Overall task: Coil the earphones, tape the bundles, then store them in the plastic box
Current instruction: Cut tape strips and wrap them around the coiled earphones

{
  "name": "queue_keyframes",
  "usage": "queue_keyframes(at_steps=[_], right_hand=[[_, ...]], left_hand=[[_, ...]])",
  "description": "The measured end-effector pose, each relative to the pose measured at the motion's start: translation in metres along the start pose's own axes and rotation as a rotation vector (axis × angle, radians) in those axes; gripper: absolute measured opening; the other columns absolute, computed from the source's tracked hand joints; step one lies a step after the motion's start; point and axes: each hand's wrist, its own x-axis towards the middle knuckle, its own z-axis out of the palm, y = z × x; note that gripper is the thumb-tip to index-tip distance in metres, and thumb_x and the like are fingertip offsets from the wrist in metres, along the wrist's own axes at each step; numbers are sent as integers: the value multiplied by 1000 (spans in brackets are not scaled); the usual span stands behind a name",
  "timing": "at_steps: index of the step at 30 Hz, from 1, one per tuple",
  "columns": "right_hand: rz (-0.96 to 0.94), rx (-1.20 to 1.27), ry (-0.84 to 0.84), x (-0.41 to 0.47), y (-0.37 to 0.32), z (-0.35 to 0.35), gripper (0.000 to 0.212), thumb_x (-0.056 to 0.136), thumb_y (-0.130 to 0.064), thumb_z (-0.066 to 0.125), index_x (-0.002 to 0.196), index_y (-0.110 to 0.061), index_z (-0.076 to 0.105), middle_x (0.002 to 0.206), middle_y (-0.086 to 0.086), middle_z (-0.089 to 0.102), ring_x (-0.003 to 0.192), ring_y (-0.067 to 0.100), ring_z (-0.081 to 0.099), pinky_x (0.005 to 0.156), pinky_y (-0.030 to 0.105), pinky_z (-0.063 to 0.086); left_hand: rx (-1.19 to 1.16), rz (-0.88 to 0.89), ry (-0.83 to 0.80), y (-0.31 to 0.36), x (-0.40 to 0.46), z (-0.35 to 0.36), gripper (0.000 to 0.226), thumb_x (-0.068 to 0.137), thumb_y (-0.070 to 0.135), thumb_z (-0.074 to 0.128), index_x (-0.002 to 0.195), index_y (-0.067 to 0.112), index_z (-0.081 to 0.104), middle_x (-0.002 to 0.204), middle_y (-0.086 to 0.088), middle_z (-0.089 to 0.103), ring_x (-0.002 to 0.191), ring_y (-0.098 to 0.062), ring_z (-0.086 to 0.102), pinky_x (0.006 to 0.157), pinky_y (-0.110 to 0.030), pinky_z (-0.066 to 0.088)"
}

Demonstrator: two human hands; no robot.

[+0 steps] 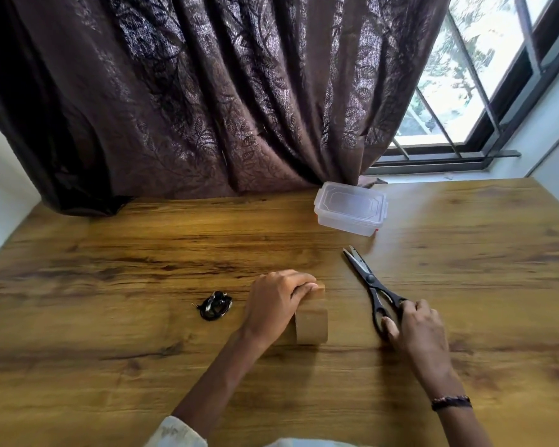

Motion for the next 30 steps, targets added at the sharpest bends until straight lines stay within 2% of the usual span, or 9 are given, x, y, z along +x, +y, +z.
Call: queue_keyframes(at_steps=[3, 5, 7, 9, 12, 17, 21, 25, 30], right_hand=[[-3, -48, -136, 7, -8, -17, 42, 90, -51, 54, 100, -11, 62, 97, 5, 62, 88, 21, 58, 73, 27, 41], [-26, 110, -186, 9, -8, -27, 33, 88, -46, 58, 74, -16, 62, 75, 0, 63, 69, 16, 57, 59, 25, 39], [-1, 534, -312, 7, -7, -32, 30, 89, -34, 62, 65, -17, 62, 63, -2, 62, 62, 14, 57, 55, 20, 40], [67, 1067, -416, -2, -12, -34, 17, 88, -26, 67, 80, -12, 70, 72, 2, 70, 76, 21, 65, 69, 26, 48], [120, 1448, -508, -24, -31, -30, 20, 77, -32, 77, 85, -14, 71, 71, -4, 64, 72, 14, 55, 67, 26, 41], [133, 1545, -514, -47, -60, -30, 25, 75, -34, 77, 90, -15, 74, 71, -7, 65, 75, 11, 56, 75, 27, 40], [107, 1551, -444, -53, -77, -34, 31, 66, -21, 83, 89, -11, 65, 71, -7, 69, 72, 3, 65, 72, 24, 46], [111, 1539, -403, -53, -81, -34, 36, 63, -24, 84, 89, -10, 62, 68, -5, 67, 70, 5, 64, 70, 23, 47], [100, 1532, -398, -55, -80, -33, 34, 65, -24, 83, 89, -11, 62, 68, -6, 68, 71, 5, 64, 68, 22, 47]], left_hand=[[-2, 10, -14, 1, 1, -2, 13, 85, 31, 68, 93, 24, 75, 89, 12, 75, 78, -2, 68, 68, -18, 53], [2, 15, -18, 1, 1, -2, 12, 85, 31, 68, 92, 24, 75, 87, 12, 74, 76, -2, 68, 66, -18, 53], [7, 12, -24, 0, 1, -2, 12, 85, 32, 68, 91, 24, 75, 87, 12, 74, 75, -2, 68, 65, -17, 53], [9, 5, -24, -1, 2, -1, 12, 84, 32, 69, 91, 24, 76, 87, 12, 74, 75, -2, 68, 65, -13, 49], [18, 0, -24, -1, 3, -1, 13, 85, 33, 68, 91, 25, 76, 88, 12, 74, 75, -2, 68, 65, -13, 47], [35, 21, -26, -2, 3, 0, 14, 86, 32, 66, 93, 24, 75, 89, 10, 74, 75, -4, 68, 64, -25, 56], [60, 42, -33, -2, 4, 1, 13, 88, 31, 65, 93, 23, 74, 89, 10, 73, 74, -5, 67, 63, -20, 53], [103, 65, -25, -1, 3, 5, 12, 89, 29, 64, 93, 20, 72, 88, 9, 72, 71, -6, 67, 59, -23, 55], [130, 90, -38, -1, 5, 8, 7, 86, 24, 67, 88, 18, 71, 82, 7, 71, 66, -6, 66, 53, -12, 47]])
